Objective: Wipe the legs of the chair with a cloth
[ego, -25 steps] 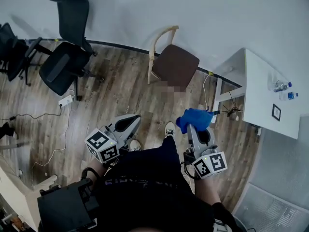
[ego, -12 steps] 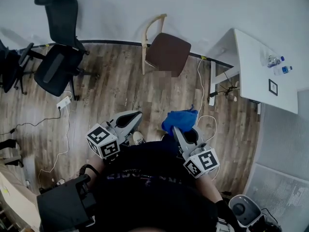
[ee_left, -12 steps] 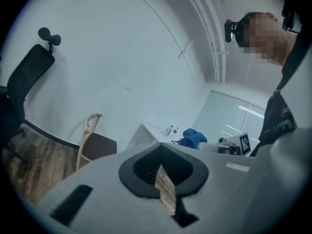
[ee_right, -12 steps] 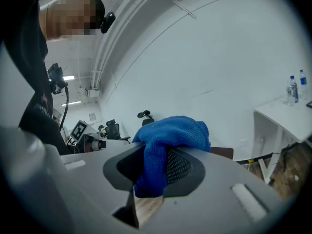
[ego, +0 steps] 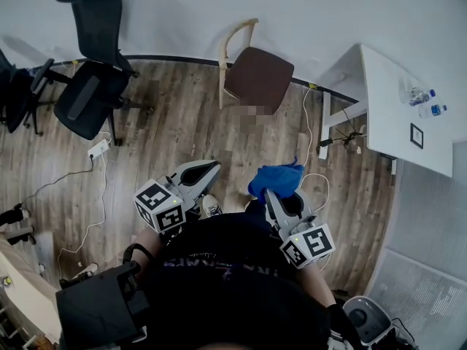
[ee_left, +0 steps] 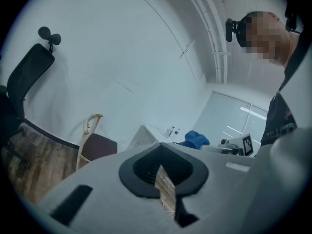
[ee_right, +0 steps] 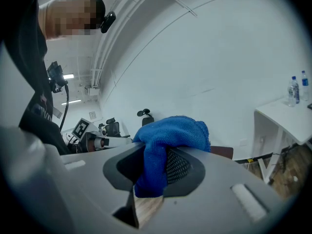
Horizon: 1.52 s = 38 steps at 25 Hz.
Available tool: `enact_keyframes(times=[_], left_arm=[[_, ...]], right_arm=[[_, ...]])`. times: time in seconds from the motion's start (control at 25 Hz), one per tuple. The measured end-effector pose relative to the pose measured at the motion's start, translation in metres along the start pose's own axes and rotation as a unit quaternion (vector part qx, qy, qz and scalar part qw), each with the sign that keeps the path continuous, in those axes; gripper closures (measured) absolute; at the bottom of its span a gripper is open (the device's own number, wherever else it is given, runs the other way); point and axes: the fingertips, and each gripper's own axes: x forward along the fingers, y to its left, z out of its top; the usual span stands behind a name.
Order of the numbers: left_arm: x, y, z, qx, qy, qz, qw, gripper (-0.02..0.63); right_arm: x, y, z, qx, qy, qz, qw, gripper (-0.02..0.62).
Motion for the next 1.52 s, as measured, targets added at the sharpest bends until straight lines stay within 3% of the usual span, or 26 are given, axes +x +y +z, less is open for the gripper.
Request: enact_keyframes(times=[0.44, 1.16, 1.52], left_arm=[[-0.016, 0.007, -0.012, -0.019, -0.008, 0.016, 0.9997, 0.598], [-0.024, -0.009, -0.024, -0.006, -0.005, 0.008, 0.9999, 0.598], [-0.034, -0.003, -0.021, 0.004, -0.015, 0.025, 0.9996, 0.598]], right_arm=[[0.006, 0.014, -0.016, 0.003, 0.021, 0.018, 1.000, 0.494], [-0.011, 0.030, -0.030, -0.020, 0.026, 0.030, 0.999, 0.497], [-0.010, 0.037, -0.029, -0.027, 0.029, 0.035, 0.999, 0.497]])
